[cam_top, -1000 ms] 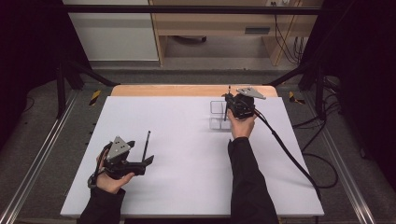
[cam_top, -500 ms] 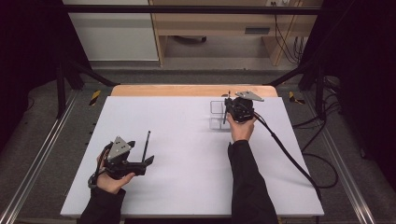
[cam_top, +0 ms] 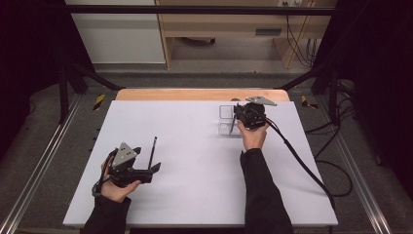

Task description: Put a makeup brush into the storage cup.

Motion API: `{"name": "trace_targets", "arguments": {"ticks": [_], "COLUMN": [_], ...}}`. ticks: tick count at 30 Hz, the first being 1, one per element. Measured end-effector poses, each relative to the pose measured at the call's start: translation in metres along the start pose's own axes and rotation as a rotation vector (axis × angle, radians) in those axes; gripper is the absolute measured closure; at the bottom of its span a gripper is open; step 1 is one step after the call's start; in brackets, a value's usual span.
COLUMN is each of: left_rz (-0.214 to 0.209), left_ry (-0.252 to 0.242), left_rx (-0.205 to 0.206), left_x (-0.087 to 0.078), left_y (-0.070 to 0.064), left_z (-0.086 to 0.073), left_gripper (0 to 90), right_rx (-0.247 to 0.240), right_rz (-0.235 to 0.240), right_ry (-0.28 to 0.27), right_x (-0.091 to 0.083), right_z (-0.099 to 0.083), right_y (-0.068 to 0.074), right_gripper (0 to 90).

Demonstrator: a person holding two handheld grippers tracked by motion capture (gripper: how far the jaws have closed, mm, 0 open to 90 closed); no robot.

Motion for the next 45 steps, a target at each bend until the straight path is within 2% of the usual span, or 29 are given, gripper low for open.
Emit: {"name": "trace_targets", "arguments": {"ticks": [7,20,24,28,34,40,45], "left_rz": [0.001,0.002,0.003,0.005,0.006,0.008,0.009], "left_ry": [-0.001,0.0,0.002,0.002,-0.001,0.003,0.002], "left_rx": [0.002,0.004,0.007,0.006,0.004,0.002,0.0], "left_x": [0.0,0.0,0.0,0.0,-0.001,-0.001,-0.001], "left_y": [0.0,-0.002,-0.002,-0.002,-0.002,-0.002,-0.002], "left_z": [0.0,0.001,0.001,0.001,0.001,0.0,0.0], "left_gripper": [9.4,9.4,9.3,9.3,9.3,9.1,8.9], "right_rx": [0.002,-0.035,-0.04,-0.067,-0.067,-0.098,-0.1], "right_rz": [0.028,0.081,0.123,0.159,0.221,0.244,0.255], "right_ry": [-0.005,-0.018,-0.026,-0.023,-0.032,-0.039,-0.044], "right_x": [-0.014,-0.043,-0.053,-0.063,-0.082,-0.1,-0.111], "right_z": [-0.004,-0.013,-0.016,-0.021,-0.027,-0.033,-0.04], "right_y": [0.002,0.012,0.015,0.021,0.026,0.025,0.022], "right_gripper": [74.0,61.6,54.0,47.1,37.9,27.3,20.5]}}
Point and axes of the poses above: each handheld gripper's, and its own axes: x roughly forward along the jaws, z roughly out of its top, y roughly to its left, the point moved 4 cm from there along x, roughly forward along the jaws, and after that the axes turned 6 degrees about x, right-handed, at the moved point
